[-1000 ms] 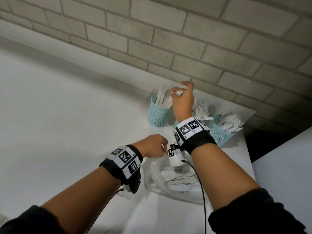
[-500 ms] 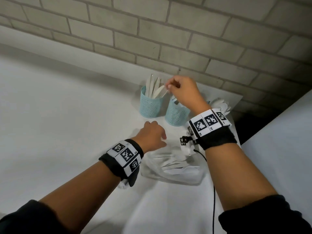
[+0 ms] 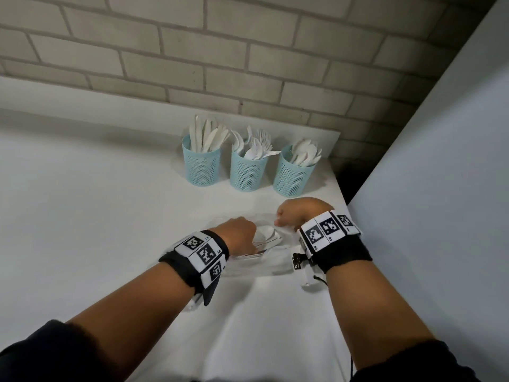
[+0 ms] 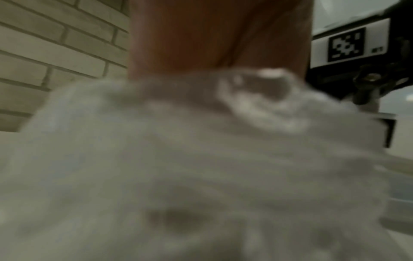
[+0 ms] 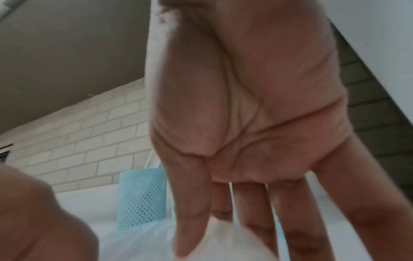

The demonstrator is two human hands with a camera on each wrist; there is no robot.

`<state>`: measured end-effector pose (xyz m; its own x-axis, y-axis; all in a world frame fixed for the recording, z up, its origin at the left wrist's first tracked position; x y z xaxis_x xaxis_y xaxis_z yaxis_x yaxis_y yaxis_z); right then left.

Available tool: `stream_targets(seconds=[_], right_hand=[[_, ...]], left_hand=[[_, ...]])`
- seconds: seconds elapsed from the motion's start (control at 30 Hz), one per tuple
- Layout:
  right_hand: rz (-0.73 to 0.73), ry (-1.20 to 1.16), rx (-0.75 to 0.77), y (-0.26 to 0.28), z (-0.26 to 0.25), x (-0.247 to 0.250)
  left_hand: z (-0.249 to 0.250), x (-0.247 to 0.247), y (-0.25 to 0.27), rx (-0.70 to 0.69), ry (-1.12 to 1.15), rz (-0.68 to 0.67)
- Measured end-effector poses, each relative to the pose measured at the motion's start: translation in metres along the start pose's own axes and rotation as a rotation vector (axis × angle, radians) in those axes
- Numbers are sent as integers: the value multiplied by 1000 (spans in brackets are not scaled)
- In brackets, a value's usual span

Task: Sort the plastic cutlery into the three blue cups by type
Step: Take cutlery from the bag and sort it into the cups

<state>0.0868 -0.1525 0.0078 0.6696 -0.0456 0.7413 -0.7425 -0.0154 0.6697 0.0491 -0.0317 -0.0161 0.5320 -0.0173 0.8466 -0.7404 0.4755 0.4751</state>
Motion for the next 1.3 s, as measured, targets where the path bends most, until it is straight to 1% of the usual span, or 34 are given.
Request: stream_targets(seconds=[0.13,0.23,0.43,0.57,0.63,0.77,0.87,1.0,1.07,1.13,1.2,1.23,1.3], right_hand=[[5,-36,25,1,2,-16],[73,-163,71,-1,4,-19],[242,-406,98,1,13,-14],[247,-478,99,-2,17,-17],[234,-506,94,-5,19,-17],[201,-535,91,-6,21,-19],[180,-505,87,-3,20,-16],[154,-456,68,5,17,-6],[162,-447,84,11,13,3],[216,-468,121,15,10,17],[281,-590,185,19,5,31],[284,-714,222,20,3,35],[235,-967,317,23,-4,40]], left_hand=[[-5,-8,-3,57,-20,-41],[-7,-9,-4,63,-26,-29],[-6,-5,-1,-30,-28,42],[-11,0,0,-64,18,63],[-15,4,1,-77,97,62],[-18,11,5,-133,336,42],[-20,13,7,-168,515,33],[-24,22,10,-184,658,52],[-27,23,9,-197,777,44],[-29,26,9,-216,917,51],[-32,29,8,-233,1013,70],[-33,32,8,-239,1052,83],[-34,36,8,-248,1154,117]])
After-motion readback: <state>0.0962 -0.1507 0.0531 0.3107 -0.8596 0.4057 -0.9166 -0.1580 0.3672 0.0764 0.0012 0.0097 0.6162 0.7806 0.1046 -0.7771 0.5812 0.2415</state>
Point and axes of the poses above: each hand's wrist, its own y-axis away from the middle knuckle, its own x-axis out of the back of the hand, z = x × y, the point moved 6 cm from there along -y, towards the middle knuckle, and after that the axes turned 7 degrees about -z, right-handed, at the moved point
